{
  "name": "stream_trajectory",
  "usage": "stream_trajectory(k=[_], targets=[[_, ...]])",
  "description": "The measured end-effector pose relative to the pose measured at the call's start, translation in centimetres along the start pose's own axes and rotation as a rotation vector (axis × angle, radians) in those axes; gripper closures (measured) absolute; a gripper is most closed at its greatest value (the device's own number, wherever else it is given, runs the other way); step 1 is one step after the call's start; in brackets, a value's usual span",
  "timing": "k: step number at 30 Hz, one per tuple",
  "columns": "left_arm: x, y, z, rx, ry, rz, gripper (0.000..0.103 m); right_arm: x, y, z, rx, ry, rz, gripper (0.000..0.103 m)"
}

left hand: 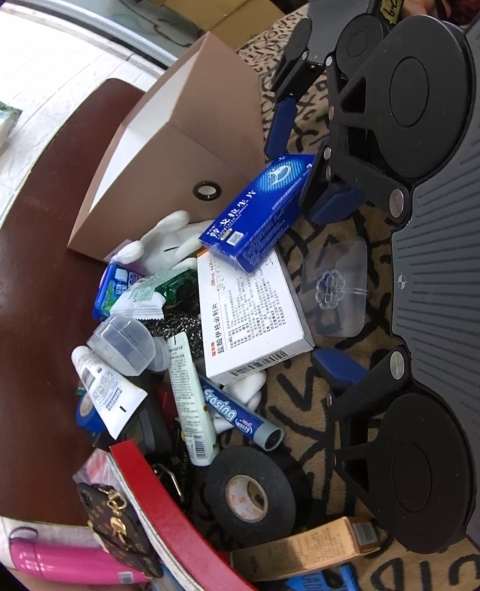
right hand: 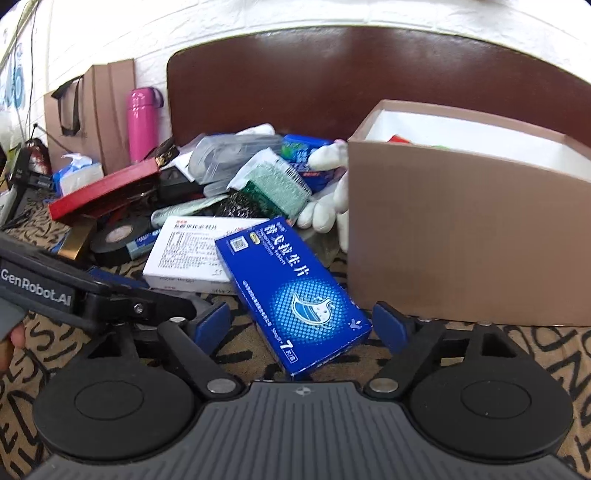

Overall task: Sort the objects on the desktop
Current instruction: 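Grasp the clear plastic hook with the left tool while the right tool grasps the blue medicine box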

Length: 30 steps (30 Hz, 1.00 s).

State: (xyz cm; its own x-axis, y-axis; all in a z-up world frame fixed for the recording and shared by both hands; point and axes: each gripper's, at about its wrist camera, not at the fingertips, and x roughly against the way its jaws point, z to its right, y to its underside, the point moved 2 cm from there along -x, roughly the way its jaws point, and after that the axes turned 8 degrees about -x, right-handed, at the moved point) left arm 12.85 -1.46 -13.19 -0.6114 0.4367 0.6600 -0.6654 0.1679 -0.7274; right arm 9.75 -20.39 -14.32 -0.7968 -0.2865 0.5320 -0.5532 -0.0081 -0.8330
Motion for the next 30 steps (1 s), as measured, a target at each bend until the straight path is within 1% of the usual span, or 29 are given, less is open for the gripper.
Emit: stream_trajectory(k=[2, 4, 5, 8, 9, 13, 16, 20, 24, 26, 28, 30], targets=[[-0.2, 0.0, 0.0, -0.014, -0.013, -0.003, 0.025, -0.4, -0.1, 0.0, 0.003, -0.004, -0.020, 0.024], [-0.2, 0.0, 0.3, -0.046, -0.042, -0.016, 0.031, -0.3, -0.2, -0.1, -0.001, 0.005, -0.020, 0.025], [-0.1, 0.0, 0.5, -0.060, -0.052, -0.020, 0.032, -0.2, -0.2, 0.0, -0.001, 0.014, -0.019, 0.027], [0.1, 0.2, 0.7, -0.060, -0.042, -0.030, 0.040, 0.1, 0.0, 0.1, -0.017, 0.043, -0.021, 0.030], [0.2, 0.3, 0.8, -0.061, -0.038, -0.033, 0.045, 0.3, 0.1, 0.2, -0.021, 0.050, -0.022, 0.032], [0.6, 0.7, 1.5, -0.085, -0.047, -0.040, 0.048, 1.6, 0.9, 0.2, -0.012, 0.074, -0.034, 0.034], [1.0, 1.0, 1.8, -0.084, -0.033, -0.048, 0.050, 2.8, 1.5, -0.1, -0.006, 0.086, -0.049, 0.035], [1.9, 1.6, 1.8, -0.081, -0.007, -0.065, 0.051, 4.4, 2.4, -0.5, -0.006, 0.090, -0.077, 0.035], [2.9, 2.4, 2.0, -0.108, 0.008, -0.085, 0.051, 5.8, 3.1, -1.2, 0.000, 0.077, -0.106, 0.035], [3.1, 2.7, 2.3, -0.127, 0.010, -0.089, 0.048, 6.1, 3.3, -1.4, -0.001, 0.063, -0.109, 0.034], [2.9, 2.8, 2.6, -0.129, -0.004, -0.079, 0.042, 5.8, 3.3, -1.5, 0.000, 0.062, -0.114, 0.034], [2.8, 2.9, 2.8, -0.135, -0.014, -0.072, 0.039, 5.3, 3.3, -1.5, -0.013, 0.068, -0.119, 0.034]])
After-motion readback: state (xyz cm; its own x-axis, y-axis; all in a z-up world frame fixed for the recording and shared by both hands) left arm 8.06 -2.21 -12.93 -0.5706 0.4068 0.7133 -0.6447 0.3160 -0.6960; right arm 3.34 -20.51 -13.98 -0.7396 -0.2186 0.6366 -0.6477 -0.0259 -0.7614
